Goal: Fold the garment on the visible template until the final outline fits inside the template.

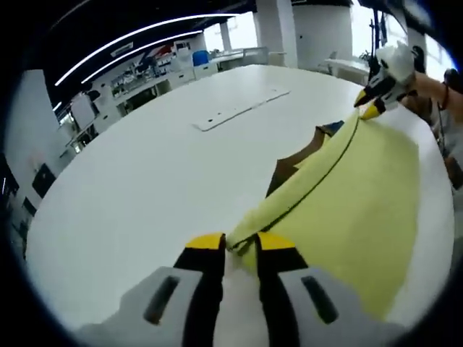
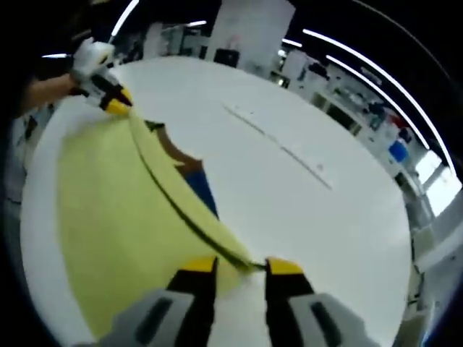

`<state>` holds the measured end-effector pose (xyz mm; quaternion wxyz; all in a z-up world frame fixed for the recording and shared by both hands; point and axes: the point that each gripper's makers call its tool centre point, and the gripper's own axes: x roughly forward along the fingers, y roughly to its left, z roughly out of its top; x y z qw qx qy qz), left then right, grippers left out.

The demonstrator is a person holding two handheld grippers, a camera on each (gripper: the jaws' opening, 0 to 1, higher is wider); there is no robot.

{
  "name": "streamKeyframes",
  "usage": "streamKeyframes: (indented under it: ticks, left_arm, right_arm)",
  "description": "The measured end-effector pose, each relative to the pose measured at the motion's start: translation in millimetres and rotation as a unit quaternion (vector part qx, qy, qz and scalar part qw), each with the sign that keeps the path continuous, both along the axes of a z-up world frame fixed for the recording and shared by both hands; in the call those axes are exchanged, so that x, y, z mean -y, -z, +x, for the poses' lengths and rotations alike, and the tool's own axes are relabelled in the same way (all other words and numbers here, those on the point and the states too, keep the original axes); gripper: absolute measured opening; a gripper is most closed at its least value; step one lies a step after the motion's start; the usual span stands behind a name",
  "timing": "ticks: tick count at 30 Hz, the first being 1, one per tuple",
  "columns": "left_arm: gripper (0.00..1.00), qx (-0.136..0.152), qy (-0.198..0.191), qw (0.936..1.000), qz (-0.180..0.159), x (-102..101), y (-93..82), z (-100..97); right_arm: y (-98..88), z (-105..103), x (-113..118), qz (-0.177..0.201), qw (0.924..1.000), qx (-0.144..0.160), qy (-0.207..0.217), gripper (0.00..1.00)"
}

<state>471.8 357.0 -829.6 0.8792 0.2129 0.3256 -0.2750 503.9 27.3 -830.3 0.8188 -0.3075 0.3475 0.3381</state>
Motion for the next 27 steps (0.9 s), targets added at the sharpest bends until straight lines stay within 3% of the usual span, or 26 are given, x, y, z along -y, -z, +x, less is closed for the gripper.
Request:
streamKeyframes:
  ticks: [4, 6, 10, 12, 13, 19, 21, 27]
  left_arm:
    - [0.14, 0.009, 0.037, 0.9959, 0.082, -6.9, 10.8, 0.5]
    - [0.11, 0.02, 0.035, 0.9967, 0.071, -5.9, 8.8, 5.5]
    - [0.08, 0.026, 0.026, 0.9948, 0.095, -12.8, 9.4, 12.6]
    - [0.05, 0.029, 0.021, 0.9944, 0.099, -15.5, 9.2, 13.8]
    - [0.04, 0.03, 0.021, 0.9945, 0.098, -14.9, 7.3, 13.5]
    - [0.02, 0.025, -0.007, 0.9977, 0.063, -19.5, 3.6, 13.3]
    - [0.02, 0.029, -0.011, 0.9978, 0.058, -15.7, -4.9, 12.3]
    - [0.02, 0.05, -0.05, 0.9975, 0.005, -18.2, -28.5, 14.1]
  right_arm:
    - [8.9, 0.3, 1.6, -0.029, 0.9993, 0.01, -0.024, 0.28]
    - [9.5, 1.5, 1.3, -0.027, 0.9993, 0.014, -0.023, 0.24]
    - [9.9, 6.3, 4.5, -0.043, 0.9983, 0.029, -0.025, 0.16]
    - [9.0, 5.4, 3.7, -0.047, 0.9981, 0.03, -0.028, 0.06]
    - [9.4, 5.3, 4.2, -0.048, 0.998, 0.029, -0.029, 0.0]
    - [6.1, 6.7, 3.8, -0.043, 0.9983, 0.032, -0.026, 0.0]
    - [1.3, 7.0, 4.1, -0.04, 0.9983, 0.036, -0.023, 0.0]
    - [-28.1, 15.9, 1.2, 0.02, 0.9973, 0.069, 0.017, 0.0]
